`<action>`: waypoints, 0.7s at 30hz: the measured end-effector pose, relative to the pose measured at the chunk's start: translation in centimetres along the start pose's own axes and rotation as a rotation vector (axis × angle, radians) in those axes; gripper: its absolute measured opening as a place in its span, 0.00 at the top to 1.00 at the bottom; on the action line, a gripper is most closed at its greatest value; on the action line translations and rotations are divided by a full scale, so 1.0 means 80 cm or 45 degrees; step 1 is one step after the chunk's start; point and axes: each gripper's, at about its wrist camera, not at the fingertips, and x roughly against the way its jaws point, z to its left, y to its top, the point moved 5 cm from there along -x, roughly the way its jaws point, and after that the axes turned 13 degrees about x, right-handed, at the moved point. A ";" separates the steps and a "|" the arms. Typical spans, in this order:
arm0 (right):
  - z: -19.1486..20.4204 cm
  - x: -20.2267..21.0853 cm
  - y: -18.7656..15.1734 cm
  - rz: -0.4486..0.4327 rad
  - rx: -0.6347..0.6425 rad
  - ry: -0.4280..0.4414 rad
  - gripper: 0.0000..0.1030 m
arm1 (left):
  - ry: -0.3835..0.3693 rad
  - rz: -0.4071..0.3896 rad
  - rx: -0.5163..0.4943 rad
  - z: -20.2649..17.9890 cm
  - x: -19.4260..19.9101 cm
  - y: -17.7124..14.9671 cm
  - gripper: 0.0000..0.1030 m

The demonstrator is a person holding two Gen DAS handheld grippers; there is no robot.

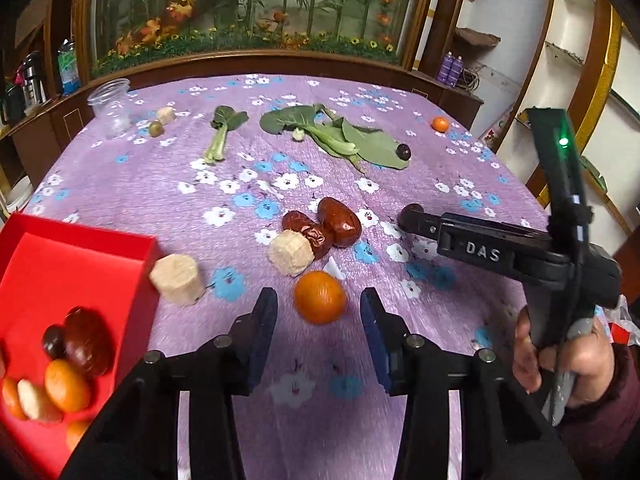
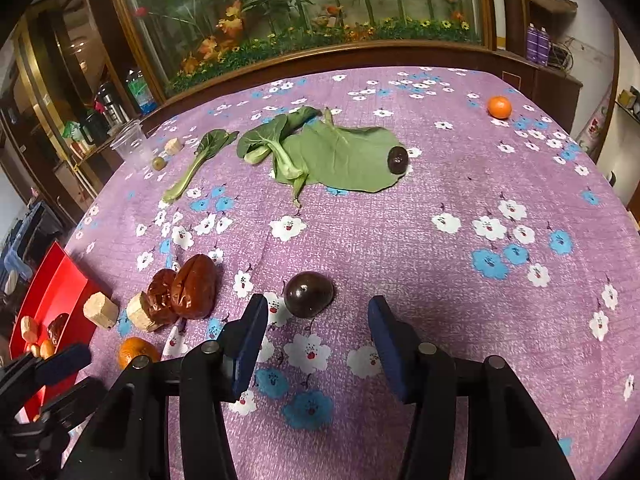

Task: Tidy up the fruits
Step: 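Grasp another mandarin orange with the left tool while the right grasps a dark plum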

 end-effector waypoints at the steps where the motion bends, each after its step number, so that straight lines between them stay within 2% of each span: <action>1: 0.001 -0.003 0.000 0.001 0.004 0.006 0.45 | 0.001 0.005 -0.004 -0.002 -0.006 0.001 0.60; 7: 0.001 -0.011 0.003 0.000 0.019 0.013 0.45 | 0.007 0.055 -0.005 -0.004 -0.034 -0.002 0.60; 9: 0.003 -0.012 0.003 0.000 0.033 0.000 0.45 | 0.024 0.064 -0.008 -0.005 -0.041 -0.003 0.71; 10: 0.006 -0.012 0.003 0.001 0.047 -0.006 0.46 | 0.035 0.058 -0.016 -0.005 -0.042 -0.005 0.71; 11: 0.007 -0.012 0.003 0.001 0.055 -0.009 0.47 | 0.038 0.048 -0.018 -0.006 -0.042 -0.005 0.71; 13: 0.010 -0.013 0.003 0.004 0.073 -0.016 0.58 | 0.040 0.042 -0.017 -0.005 -0.040 -0.005 0.71; 15: 0.012 -0.013 0.003 0.004 0.084 -0.014 0.58 | 0.041 0.039 -0.013 -0.004 -0.038 -0.006 0.72; 18: 0.012 -0.012 0.002 0.002 0.088 -0.014 0.69 | 0.034 0.021 0.006 -0.002 -0.029 -0.006 0.72; 21: 0.009 -0.009 0.001 -0.016 0.066 -0.004 0.74 | 0.026 -0.010 0.036 0.003 -0.010 -0.006 0.72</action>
